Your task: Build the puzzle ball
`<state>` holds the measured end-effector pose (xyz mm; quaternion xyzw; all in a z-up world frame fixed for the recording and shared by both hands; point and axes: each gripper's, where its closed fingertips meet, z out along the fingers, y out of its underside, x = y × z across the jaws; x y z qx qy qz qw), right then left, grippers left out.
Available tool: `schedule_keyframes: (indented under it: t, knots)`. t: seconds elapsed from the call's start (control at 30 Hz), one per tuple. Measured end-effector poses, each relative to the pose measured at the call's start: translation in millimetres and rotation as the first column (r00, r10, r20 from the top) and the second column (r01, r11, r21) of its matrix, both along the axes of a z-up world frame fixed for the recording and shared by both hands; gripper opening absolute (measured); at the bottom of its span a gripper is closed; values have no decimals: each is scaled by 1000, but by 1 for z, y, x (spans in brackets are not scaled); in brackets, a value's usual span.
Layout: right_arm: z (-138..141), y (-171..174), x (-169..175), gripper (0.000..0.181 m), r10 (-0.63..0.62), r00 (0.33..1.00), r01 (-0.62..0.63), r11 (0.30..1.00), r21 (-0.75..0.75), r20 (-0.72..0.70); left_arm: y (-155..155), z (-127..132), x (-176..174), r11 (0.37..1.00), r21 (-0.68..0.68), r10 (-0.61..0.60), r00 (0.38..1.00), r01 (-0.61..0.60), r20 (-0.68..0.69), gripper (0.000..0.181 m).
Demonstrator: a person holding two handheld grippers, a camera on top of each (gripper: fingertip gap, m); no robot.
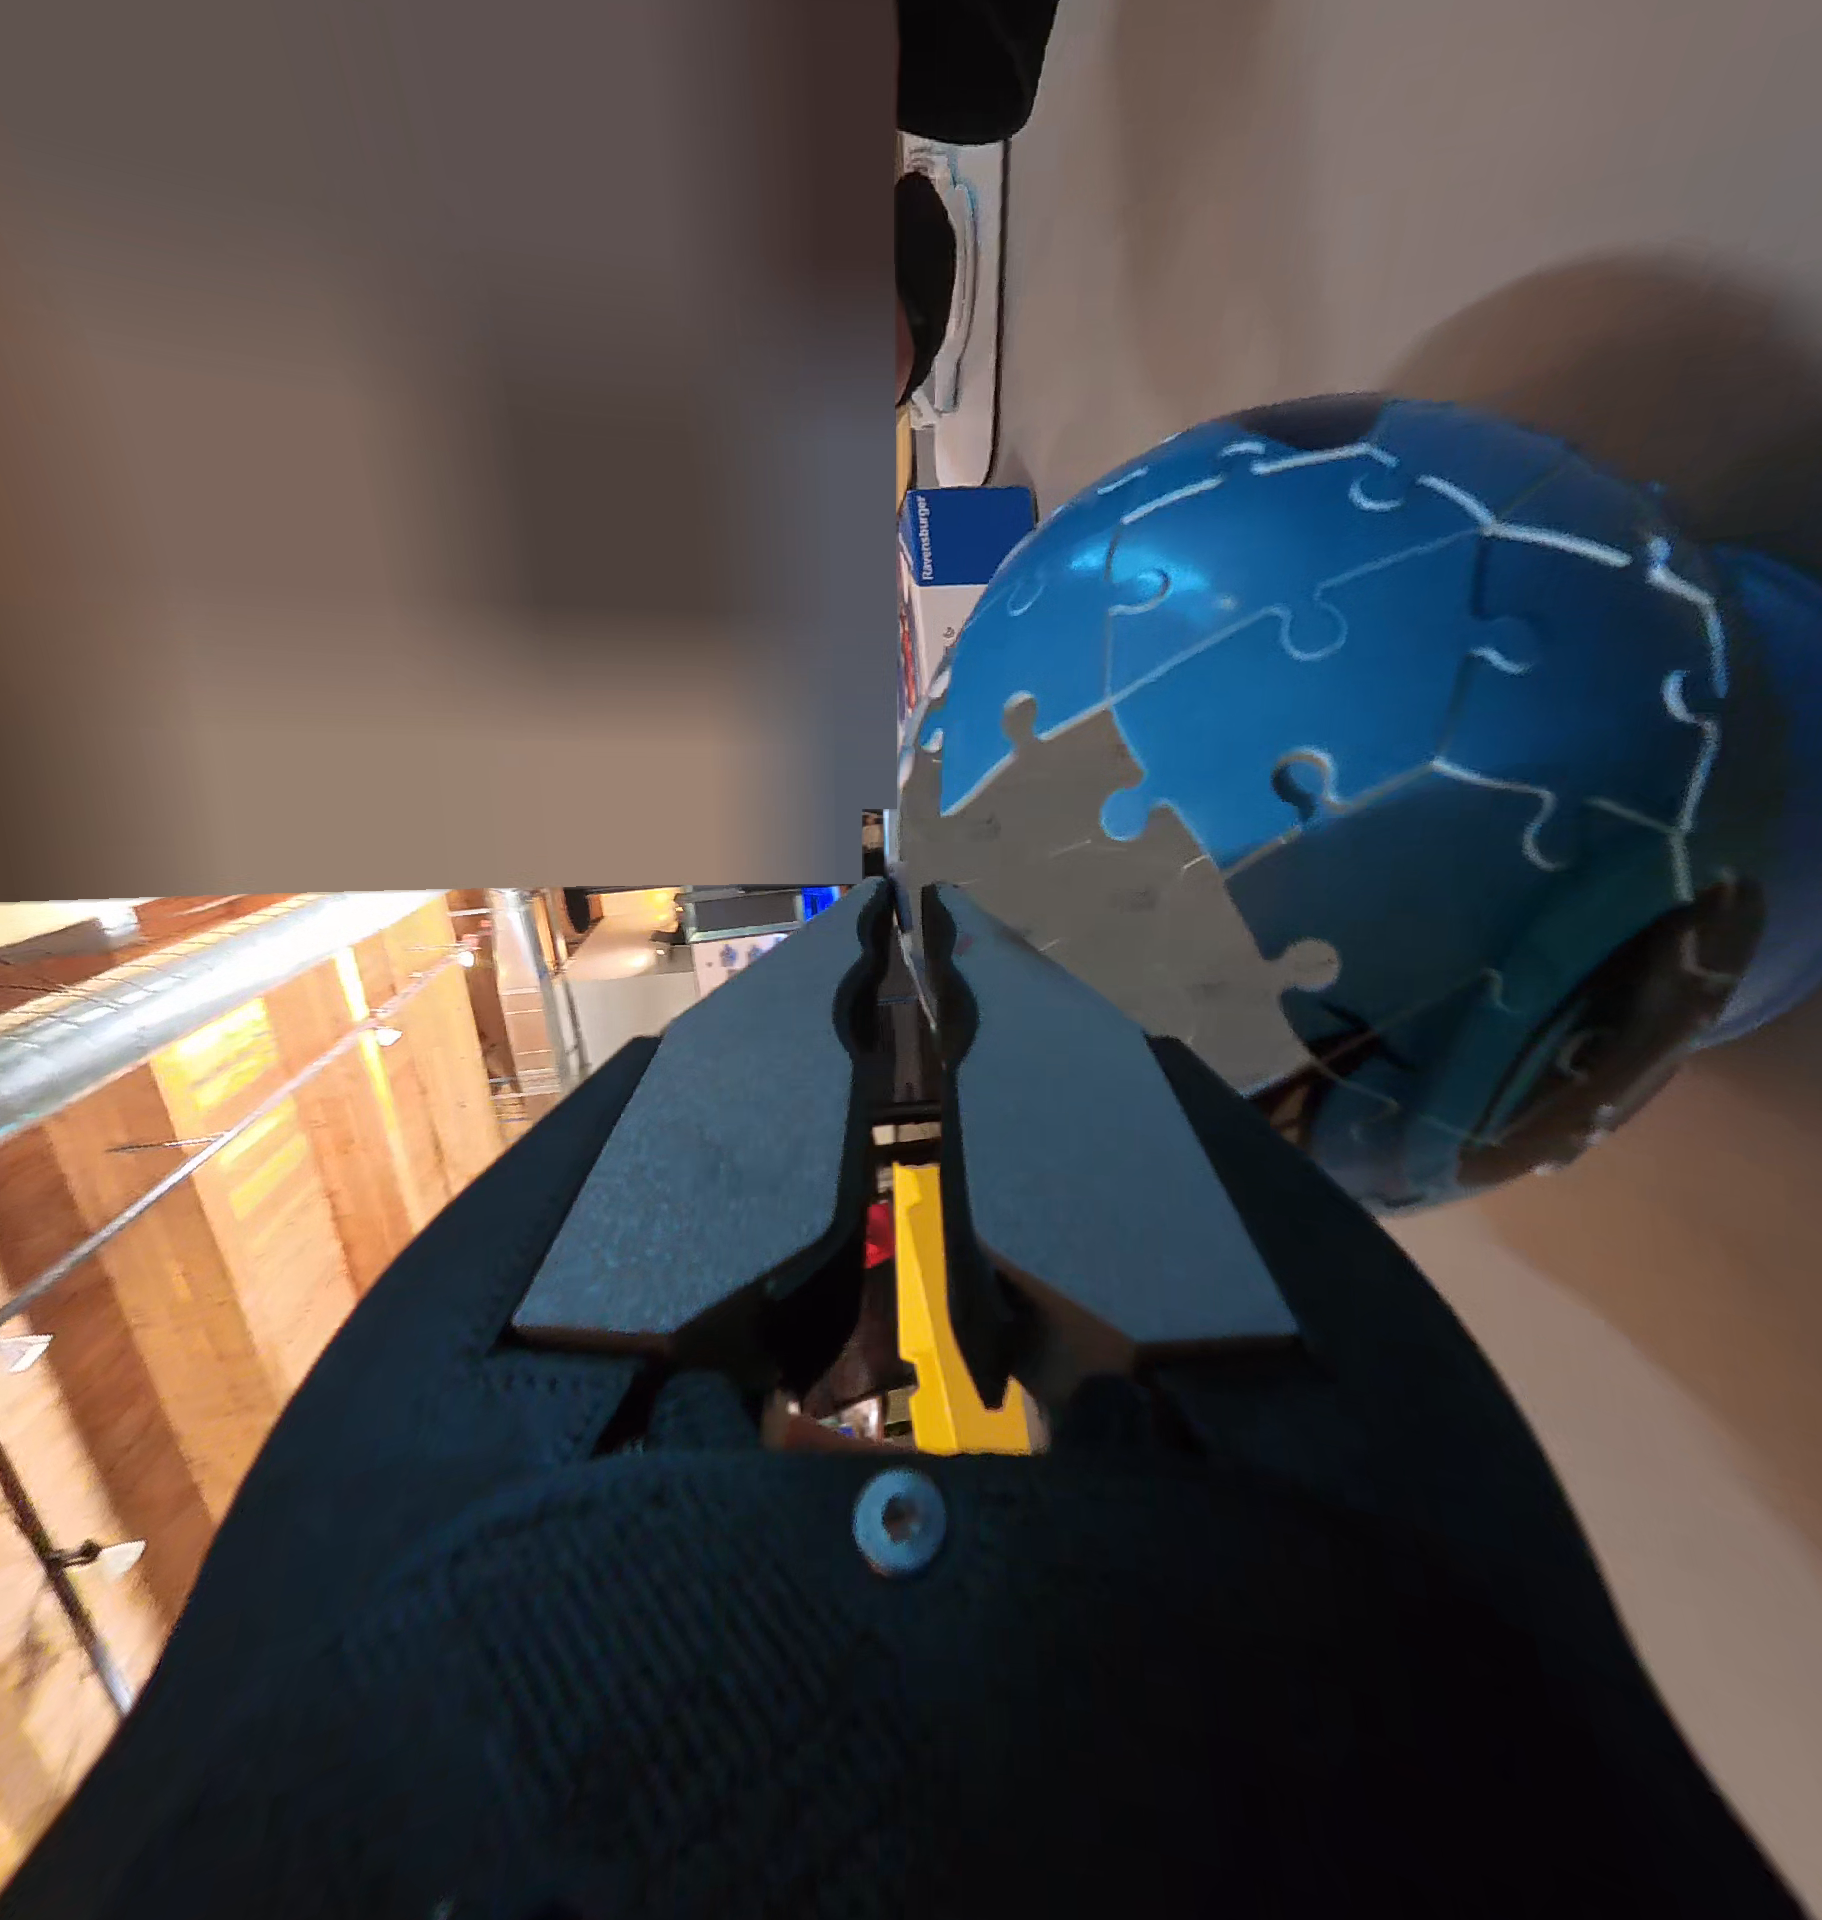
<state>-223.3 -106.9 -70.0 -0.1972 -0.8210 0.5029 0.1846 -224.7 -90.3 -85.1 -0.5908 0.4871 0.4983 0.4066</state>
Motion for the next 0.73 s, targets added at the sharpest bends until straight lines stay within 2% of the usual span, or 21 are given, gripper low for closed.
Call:
schedule_keyframes:
  t: [0.17, 0.37, 0.5, 0.73]
  knots:
    - [-11, -4, 2, 0, 21, 1000, -21, 999, 42, 22, 0, 0, 1, 1000, 10, 2, 1000, -2, -12, 1]
    - [3, -1, -2, 0, -4, 1000, 4, 1000, -6, -17, -1, 0, 1, 1000, 22, 3, 1000, -3, -14, 0]
    - [-13, -4, 2, 0, 19, 1000, -19, 998, 63, 12, -1, 0, 0, 1000, 26, 8, 1000, -8, -17, 0]
    - [6, -2, 1, 0, 3, 999, -3, 1000, 12, -50, -1, 0, 0, 999, 37, 11, 999, -10, -30, 0]
